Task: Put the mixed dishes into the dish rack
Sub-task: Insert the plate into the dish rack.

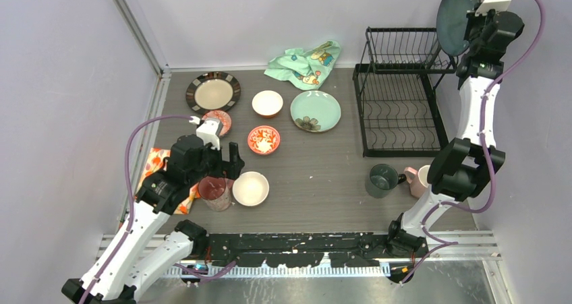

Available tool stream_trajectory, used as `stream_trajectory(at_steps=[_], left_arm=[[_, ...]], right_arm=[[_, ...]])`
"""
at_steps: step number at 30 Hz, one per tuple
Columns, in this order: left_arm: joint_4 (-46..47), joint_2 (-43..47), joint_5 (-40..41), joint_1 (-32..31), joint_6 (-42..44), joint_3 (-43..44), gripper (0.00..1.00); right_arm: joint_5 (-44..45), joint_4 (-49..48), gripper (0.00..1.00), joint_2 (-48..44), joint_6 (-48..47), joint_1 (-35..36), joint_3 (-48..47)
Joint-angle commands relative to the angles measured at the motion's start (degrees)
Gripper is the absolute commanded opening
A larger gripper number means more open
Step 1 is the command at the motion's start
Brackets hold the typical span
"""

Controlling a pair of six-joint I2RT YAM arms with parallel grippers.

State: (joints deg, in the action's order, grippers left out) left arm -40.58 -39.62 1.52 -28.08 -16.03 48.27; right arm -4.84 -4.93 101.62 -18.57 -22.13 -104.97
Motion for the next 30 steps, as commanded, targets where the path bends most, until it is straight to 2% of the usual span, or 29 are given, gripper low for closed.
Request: stream_trajectory(at_steps=[1,11,17,23,28,30], left_arm=[[1.6,0.3,0.6,-0.2,0.7,0.0,1.00],[1.7,0.1,0.6,-0.2,0.8,0.0,1.00],[1.6,0.1,0.7,-0.2,0.8,0.0,1.00],[1.6,-0.2,0.8,-0.2,0.8,0.0,1.00],[1.6,0.0,0.8,-0.2,0.8,0.0,1.00],[1.6,0.1,0.8,-0.2,0.8,0.0,1.00]], right_arm=[[-4.1,-12.0,0.01,-4.3,0.7,-0.6,-1.4],[-5.2,-13.1,0.01,-3.5,1.4,-0.6,2.3],[-0.9,-16.0,0.01,-3.6,2.0,-0.6,5.3],[-0.5,-15.5,0.09,-4.4,3.6,-0.6,7.2],[0.3,-16.1,0.01,-4.5,4.2,0.0,8.0],[1.7,-16.9,0.01,-5.1,4.0,0.2,9.2]])
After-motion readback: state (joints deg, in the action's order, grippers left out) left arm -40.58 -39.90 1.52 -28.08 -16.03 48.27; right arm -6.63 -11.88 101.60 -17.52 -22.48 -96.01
